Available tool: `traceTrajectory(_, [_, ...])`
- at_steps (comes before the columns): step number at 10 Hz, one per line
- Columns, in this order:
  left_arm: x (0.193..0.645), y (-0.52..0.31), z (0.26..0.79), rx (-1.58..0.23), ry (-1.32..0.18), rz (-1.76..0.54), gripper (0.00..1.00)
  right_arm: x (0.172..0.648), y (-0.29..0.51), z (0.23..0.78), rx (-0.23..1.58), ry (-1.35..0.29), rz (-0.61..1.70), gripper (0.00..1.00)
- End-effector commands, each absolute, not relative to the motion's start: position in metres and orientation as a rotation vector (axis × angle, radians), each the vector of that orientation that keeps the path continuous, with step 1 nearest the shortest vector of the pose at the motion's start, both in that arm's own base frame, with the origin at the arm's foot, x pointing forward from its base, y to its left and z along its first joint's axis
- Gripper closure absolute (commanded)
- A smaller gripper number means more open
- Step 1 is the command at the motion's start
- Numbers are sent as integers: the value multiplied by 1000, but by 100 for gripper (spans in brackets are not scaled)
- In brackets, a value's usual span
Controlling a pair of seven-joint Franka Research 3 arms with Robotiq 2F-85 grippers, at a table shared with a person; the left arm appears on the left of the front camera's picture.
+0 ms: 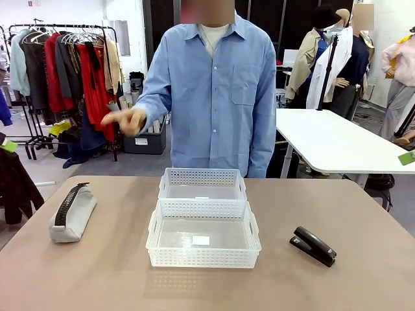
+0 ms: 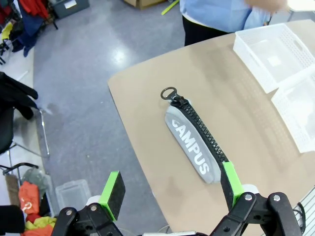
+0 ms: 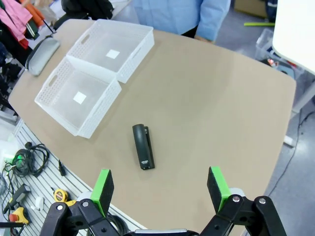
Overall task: Distribute items into two baskets.
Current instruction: Pick up the Pencil pouch that the person points to.
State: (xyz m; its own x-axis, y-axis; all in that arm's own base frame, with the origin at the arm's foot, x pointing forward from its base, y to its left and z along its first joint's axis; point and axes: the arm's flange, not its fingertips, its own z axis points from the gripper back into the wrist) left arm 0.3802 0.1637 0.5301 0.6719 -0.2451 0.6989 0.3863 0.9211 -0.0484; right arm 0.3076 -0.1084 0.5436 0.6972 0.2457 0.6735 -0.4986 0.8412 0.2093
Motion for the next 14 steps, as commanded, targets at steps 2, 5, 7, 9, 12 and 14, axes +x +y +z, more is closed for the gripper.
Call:
traceTrajectory(2, [380,164,530,-199,-755,-358,0,308,-108,544,397,-682,427,0])
traceTrajectory(5, [380,164,530,-199,-755,-358,0,308,-108,544,397,-682,427,0])
traceTrajectory(7, [380,164,530,-199,-755,-358,0,308,-108,544,397,-682,427,0])
traceTrajectory(9, [380,164,530,-199,-755,-358,0,308,-108,544,397,-682,427,0])
traceTrajectory(12, [380,164,530,-199,-755,-358,0,308,-108,544,397,-682,427,0])
traceTrajectory(14, [380,163,531,-189,-752,-359,0,308,-108,544,397,-682,427,0])
